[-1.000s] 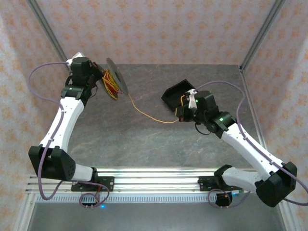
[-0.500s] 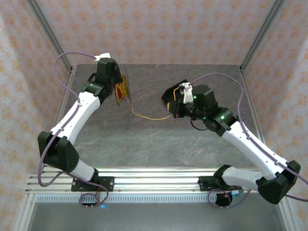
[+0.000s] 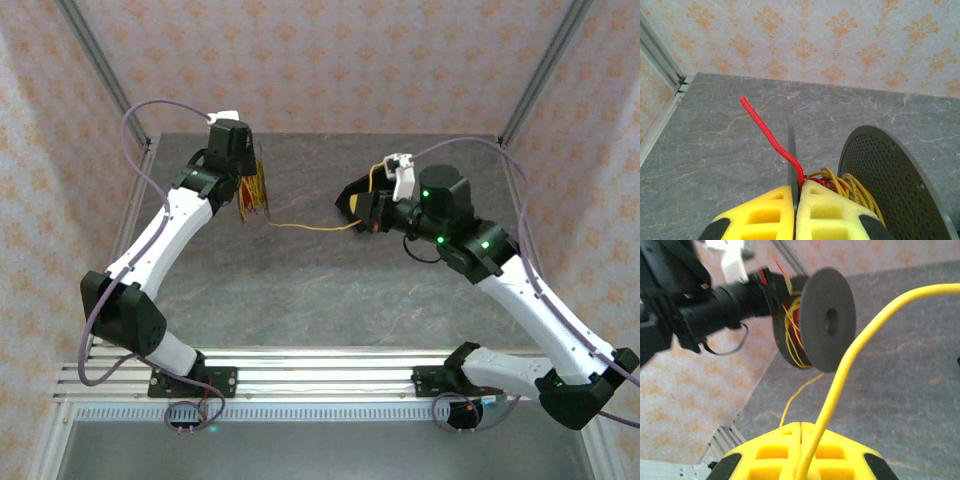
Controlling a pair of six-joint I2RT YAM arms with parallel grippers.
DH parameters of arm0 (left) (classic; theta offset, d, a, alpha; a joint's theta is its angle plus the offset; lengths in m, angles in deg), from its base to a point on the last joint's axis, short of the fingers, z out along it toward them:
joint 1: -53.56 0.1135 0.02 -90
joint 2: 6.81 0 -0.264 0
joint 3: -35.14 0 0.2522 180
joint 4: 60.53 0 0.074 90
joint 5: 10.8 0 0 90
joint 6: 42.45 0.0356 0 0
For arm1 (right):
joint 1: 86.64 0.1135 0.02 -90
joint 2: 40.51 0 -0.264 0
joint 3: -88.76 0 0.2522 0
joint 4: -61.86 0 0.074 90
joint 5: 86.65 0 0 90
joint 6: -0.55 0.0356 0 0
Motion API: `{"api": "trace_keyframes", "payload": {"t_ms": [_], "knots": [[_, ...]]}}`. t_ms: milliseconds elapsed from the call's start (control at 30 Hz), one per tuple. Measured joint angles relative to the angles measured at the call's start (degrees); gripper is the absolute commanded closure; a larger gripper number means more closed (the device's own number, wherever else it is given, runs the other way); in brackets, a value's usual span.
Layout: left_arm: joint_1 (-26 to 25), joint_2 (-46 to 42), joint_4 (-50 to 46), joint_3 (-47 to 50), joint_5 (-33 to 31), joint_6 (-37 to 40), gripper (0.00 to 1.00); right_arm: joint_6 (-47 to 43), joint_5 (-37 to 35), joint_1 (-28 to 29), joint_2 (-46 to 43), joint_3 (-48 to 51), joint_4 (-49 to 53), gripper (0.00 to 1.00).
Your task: Wrap the cables
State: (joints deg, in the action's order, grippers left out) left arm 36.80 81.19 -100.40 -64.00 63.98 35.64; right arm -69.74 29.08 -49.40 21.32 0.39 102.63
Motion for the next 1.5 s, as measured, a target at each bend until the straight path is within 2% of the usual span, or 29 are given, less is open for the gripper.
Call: {"api": "trace_keyframes", "payload": {"t_ms": [233, 433, 633, 867, 1033, 1200, 1367, 1500], "knots": [[-1.53, 0.00, -0.70, -0.20, 0.24, 0.11, 1.00, 0.83, -0.87, 0.02, -0.87, -2.93, -0.07, 1.00], [-2.40, 0.02, -0.94, -0.20, -0.11, 1.95, 1.00, 2.21, 0.72, 0.02, 4.74, -5.60, 0.13, 1.00], [-5.18, -0.04, -0.63, 0.39, 0.31, 2.99, 1.00, 2.03, 0.44, 0.04, 8.55, -17.81, 0.17, 1.00], [-11.26, -1.68, 1.66, 4.85, 2.60, 4.55, 1.00, -2.36, -8.68, -0.61, 19.10, -37.31, 7.34, 1.00], [-14.03, -4.83, 3.54, 9.11, 4.24, 7.08, 1.00, -3.96, -14.21, -4.02, 29.11, -49.62, 15.76, 1.00], [-14.80, -8.46, 4.42, 12.11, 6.69, 8.85, 1.00, -5.25, -19.58, -8.96, 34.67, -56.78, 23.17, 1.00], [-15.23, -13.35, 6.51, 15.15, 12.76, 9.88, 1.00, -5.64, -21.49, -14.84, 36.92, -58.47, 28.09, 1.00], [-15.91, -15.30, 6.47, 15.78, 17.57, 10.80, 1.00, -5.60, -18.75, -17.49, 37.11, -57.09, 28.48, 1.00]]}}
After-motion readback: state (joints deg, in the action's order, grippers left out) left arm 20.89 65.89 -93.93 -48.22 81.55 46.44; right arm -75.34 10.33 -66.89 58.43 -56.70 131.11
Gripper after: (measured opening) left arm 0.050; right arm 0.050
